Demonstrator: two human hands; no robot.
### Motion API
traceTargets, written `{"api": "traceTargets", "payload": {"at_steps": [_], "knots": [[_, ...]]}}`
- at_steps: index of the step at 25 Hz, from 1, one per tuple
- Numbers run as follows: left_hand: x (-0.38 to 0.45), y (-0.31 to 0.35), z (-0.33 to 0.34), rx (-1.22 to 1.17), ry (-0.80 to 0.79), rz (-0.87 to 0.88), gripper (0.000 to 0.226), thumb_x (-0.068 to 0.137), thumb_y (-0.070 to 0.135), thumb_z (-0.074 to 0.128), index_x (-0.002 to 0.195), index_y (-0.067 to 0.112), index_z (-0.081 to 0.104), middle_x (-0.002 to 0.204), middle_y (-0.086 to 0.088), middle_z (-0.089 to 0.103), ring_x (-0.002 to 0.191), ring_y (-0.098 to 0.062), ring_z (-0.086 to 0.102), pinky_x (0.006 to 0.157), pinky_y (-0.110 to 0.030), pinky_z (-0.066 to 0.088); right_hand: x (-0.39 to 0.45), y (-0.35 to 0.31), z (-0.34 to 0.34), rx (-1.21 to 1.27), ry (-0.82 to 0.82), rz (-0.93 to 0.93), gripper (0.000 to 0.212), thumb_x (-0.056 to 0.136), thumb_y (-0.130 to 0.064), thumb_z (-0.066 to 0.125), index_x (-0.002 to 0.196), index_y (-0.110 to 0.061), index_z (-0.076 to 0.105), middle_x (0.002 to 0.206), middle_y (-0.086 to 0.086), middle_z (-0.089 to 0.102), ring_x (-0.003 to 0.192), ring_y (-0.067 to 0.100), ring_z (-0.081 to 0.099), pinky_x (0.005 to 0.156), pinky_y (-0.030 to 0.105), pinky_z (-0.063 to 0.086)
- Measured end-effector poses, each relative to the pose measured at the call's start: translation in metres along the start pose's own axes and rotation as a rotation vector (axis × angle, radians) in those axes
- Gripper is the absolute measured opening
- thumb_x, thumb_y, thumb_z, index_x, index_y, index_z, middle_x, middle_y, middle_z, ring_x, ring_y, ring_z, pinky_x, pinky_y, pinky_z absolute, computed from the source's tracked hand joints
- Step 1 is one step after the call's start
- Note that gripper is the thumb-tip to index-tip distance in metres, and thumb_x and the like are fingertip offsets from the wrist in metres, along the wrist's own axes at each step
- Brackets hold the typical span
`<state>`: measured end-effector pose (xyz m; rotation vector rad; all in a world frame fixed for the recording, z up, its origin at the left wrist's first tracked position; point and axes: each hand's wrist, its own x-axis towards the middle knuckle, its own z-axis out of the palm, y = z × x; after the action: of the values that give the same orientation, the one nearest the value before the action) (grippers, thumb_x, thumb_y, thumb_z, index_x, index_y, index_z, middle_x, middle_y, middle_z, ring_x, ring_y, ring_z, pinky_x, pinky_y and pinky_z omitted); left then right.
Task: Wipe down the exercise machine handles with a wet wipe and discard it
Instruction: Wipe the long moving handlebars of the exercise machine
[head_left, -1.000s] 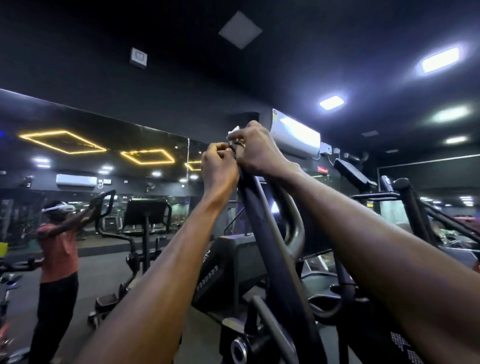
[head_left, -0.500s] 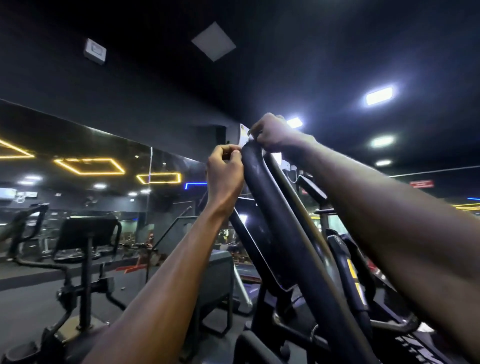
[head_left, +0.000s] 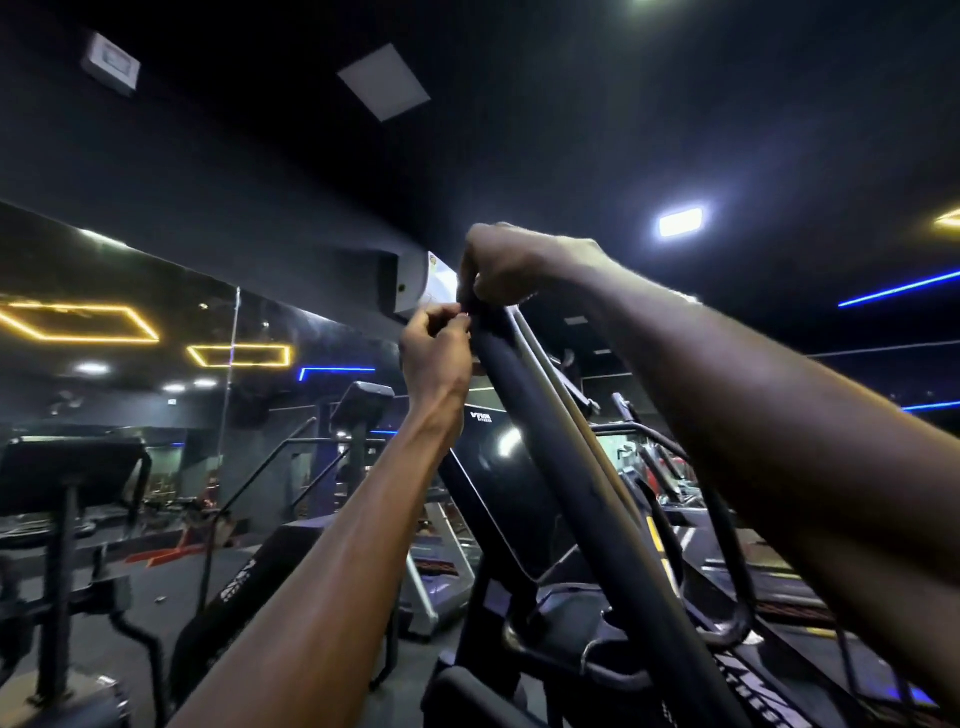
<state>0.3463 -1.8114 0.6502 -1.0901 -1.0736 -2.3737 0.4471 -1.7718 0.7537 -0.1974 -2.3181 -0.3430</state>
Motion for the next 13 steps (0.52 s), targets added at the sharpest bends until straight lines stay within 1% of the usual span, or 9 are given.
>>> {"api": "traceTargets", "payload": {"at_steps": [1, 2, 4, 6, 7, 8, 10, 12, 13], "knots": [[0.000, 0.001, -0.001, -0.032, 0.009, -0.026, 0.012, 0.088, 0.006, 0.059, 0.088, 0.018, 0.060, 0.092, -0.012, 0.069, 0.076, -0.024, 0.064, 0.051, -0.026, 0.052, 0.002, -0.004, -0.003, -0.041, -0.003, -0.004, 0.035, 0.067, -0.024, 0.058, 0.098, -0.030, 0.073, 0.094, -0.007, 0.068, 0.086, 0.020, 0.069, 0.079, 0.044, 0.060], [0.001, 0.001, -0.002, -0.058, 0.030, -0.053, 0.015, 0.087, 0.004, 0.059, 0.095, 0.016, 0.057, 0.097, -0.015, 0.068, 0.078, -0.026, 0.065, 0.057, -0.030, 0.055, 0.005, -0.005, -0.006, -0.078, 0.013, -0.005, 0.027, 0.071, -0.023, 0.064, 0.096, -0.032, 0.071, 0.098, -0.009, 0.063, 0.088, 0.020, 0.067, 0.080, 0.042, 0.059], [0.001, 0.003, -0.002, -0.105, 0.064, -0.113, 0.023, 0.086, -0.002, 0.056, 0.101, 0.015, 0.051, 0.100, -0.017, 0.065, 0.081, -0.029, 0.064, 0.069, -0.038, 0.058, 0.013, -0.002, -0.004, -0.118, 0.038, 0.003, 0.017, 0.079, -0.021, 0.070, 0.083, -0.034, 0.061, 0.096, -0.009, 0.052, 0.093, 0.023, 0.063, 0.083, 0.040, 0.055], [-0.004, 0.002, -0.004, -0.165, 0.064, -0.160, 0.024, 0.087, -0.006, 0.049, 0.099, 0.015, 0.049, 0.095, -0.016, 0.063, 0.080, -0.029, 0.062, 0.069, -0.039, 0.057, 0.017, 0.000, 0.002, -0.182, 0.040, -0.004, 0.028, 0.076, -0.025, 0.073, 0.068, -0.039, 0.050, 0.082, -0.013, 0.046, 0.086, 0.023, 0.060, 0.077, 0.038, 0.052], [-0.008, 0.002, -0.005, -0.184, 0.060, -0.180, 0.024, 0.088, -0.007, 0.045, 0.097, 0.015, 0.049, 0.094, -0.016, 0.062, 0.080, -0.028, 0.062, 0.069, -0.039, 0.055, 0.018, -0.002, 0.003, -0.188, 0.038, -0.005, 0.028, 0.073, -0.029, 0.074, 0.066, -0.043, 0.051, 0.077, -0.016, 0.044, 0.079, 0.021, 0.058, 0.072, 0.036, 0.050], [-0.010, 0.002, -0.006, -0.190, 0.056, -0.198, 0.023, 0.089, -0.006, 0.044, 0.097, 0.014, 0.049, 0.094, -0.016, 0.061, 0.081, -0.029, 0.061, 0.070, -0.039, 0.054, 0.017, -0.004, 0.004, -0.183, 0.023, -0.013, 0.029, 0.070, -0.032, 0.074, 0.065, -0.050, 0.052, 0.075, -0.017, 0.044, 0.075, 0.019, 0.058, 0.069, 0.035, 0.049], [-0.015, 0.005, -0.009, -0.193, 0.052, -0.220, 0.020, 0.090, -0.006, 0.045, 0.102, 0.010, 0.048, 0.096, -0.020, 0.059, 0.083, -0.031, 0.061, 0.070, -0.041, 0.054, 0.021, -0.006, 0.006, -0.191, -0.019, -0.053, 0.039, 0.066, -0.033, 0.072, 0.064, -0.065, 0.050, 0.074, -0.018, 0.047, 0.073, 0.019, 0.062, 0.070, 0.036, 0.054], [-0.022, 0.008, -0.011, -0.186, 0.026, -0.240, 0.023, 0.090, -0.004, 0.046, 0.109, 0.007, 0.047, 0.098, -0.022, 0.058, 0.082, -0.032, 0.061, 0.064, -0.038, 0.055, 0.026, -0.003, 0.015, -0.203, -0.046, -0.091, 0.046, 0.063, -0.031, 0.069, 0.065, -0.071, 0.046, 0.074, -0.017, 0.049, 0.073, 0.018, 0.064, 0.073, 0.039, 0.059], [-0.026, 0.009, -0.012, -0.180, 0.012, -0.242, 0.021, 0.090, -0.002, 0.045, 0.109, 0.007, 0.048, 0.097, -0.022, 0.059, 0.082, -0.032, 0.061, 0.065, -0.039, 0.056, 0.030, -0.001, 0.021, -0.208, -0.062, -0.091, 0.046, 0.061, -0.032, 0.068, 0.067, -0.071, 0.046, 0.075, -0.018, 0.049, 0.072, 0.016, 0.064, 0.072, 0.040, 0.060]]}}
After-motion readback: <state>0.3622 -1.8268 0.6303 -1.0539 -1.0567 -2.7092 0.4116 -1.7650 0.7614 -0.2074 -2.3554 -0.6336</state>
